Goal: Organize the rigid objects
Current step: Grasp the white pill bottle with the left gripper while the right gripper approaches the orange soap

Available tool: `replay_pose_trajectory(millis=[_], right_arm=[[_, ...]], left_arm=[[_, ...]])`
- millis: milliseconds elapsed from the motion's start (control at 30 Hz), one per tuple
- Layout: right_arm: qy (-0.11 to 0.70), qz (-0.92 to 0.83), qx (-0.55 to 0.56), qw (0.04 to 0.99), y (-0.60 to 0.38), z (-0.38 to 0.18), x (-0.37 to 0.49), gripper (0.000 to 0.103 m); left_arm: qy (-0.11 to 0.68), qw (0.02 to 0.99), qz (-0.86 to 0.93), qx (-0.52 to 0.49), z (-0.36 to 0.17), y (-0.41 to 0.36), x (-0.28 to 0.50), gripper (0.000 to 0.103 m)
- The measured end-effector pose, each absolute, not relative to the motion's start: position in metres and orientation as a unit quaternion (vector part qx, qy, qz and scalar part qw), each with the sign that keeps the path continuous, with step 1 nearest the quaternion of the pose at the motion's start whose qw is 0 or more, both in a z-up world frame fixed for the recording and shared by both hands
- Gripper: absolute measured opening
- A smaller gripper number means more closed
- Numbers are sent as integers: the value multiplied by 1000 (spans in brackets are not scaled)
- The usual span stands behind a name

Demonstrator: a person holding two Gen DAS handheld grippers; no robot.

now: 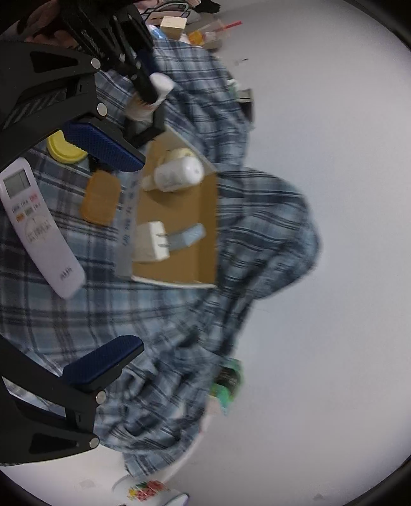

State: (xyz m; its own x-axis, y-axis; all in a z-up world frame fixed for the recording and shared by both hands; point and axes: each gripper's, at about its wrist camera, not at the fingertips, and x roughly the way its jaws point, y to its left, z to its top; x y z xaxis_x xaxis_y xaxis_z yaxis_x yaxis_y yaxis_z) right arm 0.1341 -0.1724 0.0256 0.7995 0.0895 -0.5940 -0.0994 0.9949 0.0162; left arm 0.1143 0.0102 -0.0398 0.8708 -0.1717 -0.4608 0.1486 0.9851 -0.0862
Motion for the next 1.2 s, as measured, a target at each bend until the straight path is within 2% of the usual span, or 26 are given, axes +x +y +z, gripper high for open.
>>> replay_pose_trajectory(millis=[267,400,733,867,1033,1100,1200], right_arm=[[473,67,38,878,-149,-10,182,79],[518,63,65,851,-139,-32,195,78],[537,50,32,841,-112,-49,206,78],[541,47,37,839,-115,-51,208,68],[553,48,53,830,-122,-60,208,68],[546,44,43,835,-118,-60,207,62],[539,49,22,840,-113,-59,203,61]], left_arm=[[269,960,-62,-36,-46,18,125,34],[264,962,-60,-33,-47,16,122,34],[272,959,-54,-51,-48,23,125,34],[273,959,-55,-49,-49,22,126,34],[274,959,-56,-48,-49,22,126,34],[274,959,-56,-49,-50,22,126,34],[272,959,-58,-51,-49,23,125,34]])
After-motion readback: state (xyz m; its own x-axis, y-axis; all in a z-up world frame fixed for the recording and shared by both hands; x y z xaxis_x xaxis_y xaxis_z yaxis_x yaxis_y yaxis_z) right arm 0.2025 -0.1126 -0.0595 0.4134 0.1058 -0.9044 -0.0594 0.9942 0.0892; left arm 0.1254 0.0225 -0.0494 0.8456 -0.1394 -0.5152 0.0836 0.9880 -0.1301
